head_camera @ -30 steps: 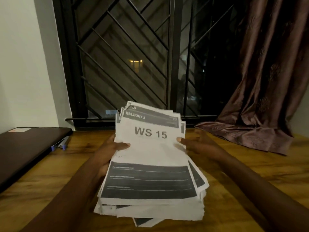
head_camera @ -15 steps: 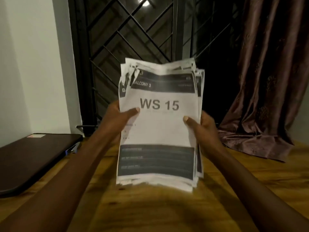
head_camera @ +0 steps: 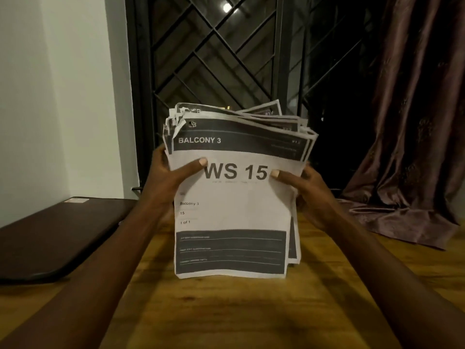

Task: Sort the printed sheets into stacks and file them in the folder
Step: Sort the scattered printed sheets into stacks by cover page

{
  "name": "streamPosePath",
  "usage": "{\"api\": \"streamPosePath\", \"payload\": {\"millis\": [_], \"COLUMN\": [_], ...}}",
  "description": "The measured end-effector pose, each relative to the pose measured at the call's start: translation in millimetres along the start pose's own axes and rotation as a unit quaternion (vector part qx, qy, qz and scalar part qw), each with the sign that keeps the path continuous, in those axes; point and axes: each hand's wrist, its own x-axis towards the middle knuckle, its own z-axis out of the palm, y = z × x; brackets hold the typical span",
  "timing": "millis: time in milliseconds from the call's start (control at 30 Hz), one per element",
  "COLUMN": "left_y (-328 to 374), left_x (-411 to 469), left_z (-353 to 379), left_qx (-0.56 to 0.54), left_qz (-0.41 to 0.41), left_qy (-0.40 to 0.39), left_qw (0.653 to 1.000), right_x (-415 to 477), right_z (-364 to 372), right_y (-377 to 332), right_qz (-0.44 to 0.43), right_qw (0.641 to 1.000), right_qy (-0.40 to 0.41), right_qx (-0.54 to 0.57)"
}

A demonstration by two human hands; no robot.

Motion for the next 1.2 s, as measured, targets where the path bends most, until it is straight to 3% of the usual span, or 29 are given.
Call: {"api": "streamPosePath", "payload": {"millis": [100, 200, 267, 333, 433, 567, 667, 767, 833, 967, 1100, 1200], "left_y": [-16, -27, -25, -14, -4, -5, -13, -23, -26, -9, 6, 10], "left_x": [-7, -15, -12, -6, 3, 0, -4, -9, -11, -6, 2, -2], "left_z": [-10, 0, 6, 7, 7, 7, 1, -6, -10, -19, -14, -3], "left_qx": [-0.026, -0.039, -0.038, -0.017, 0.117, 0.111, 0.056, 0.059, 0.056, 0.022, 0.002, 0.01], "left_qz": [-0.093, -0.08, -0.036, -0.017, -0.029, -0.084, -0.134, -0.12, -0.119, -0.165, -0.101, -0.042], "left_qy": [-0.04, -0.007, 0.044, 0.048, 0.026, 0.036, 0.055, 0.067, 0.034, -0.075, -0.064, -0.042], "left_qw": [0.994, 0.996, 0.998, 0.999, 0.992, 0.99, 0.988, 0.989, 0.991, 0.983, 0.993, 0.998], "right_x": [-4, -9, -10, -9, 4, 6, -3, -15, -20, -19, -4, -1], "right_z": [1, 18, 23, 25, 21, 11, 5, 3, 1, 0, 6, 13], "right_y": [14, 14, 7, -3, -2, 1, 4, 23, 38, 35, 2, -14], "right_qz": [0.035, -0.029, -0.133, -0.169, -0.046, 0.126, 0.173, 0.201, 0.207, 0.154, 0.015, -0.002], "right_qw": [0.992, 0.983, 0.98, 0.984, 0.998, 0.985, 0.978, 0.971, 0.97, 0.982, 0.999, 0.999], "right_qy": [-0.024, 0.052, 0.057, 0.011, 0.024, -0.046, -0.101, -0.127, -0.126, -0.093, 0.025, 0.005], "right_qx": [-0.118, -0.175, -0.139, -0.064, -0.038, -0.105, -0.059, -0.014, 0.001, -0.062, -0.04, -0.036]}}
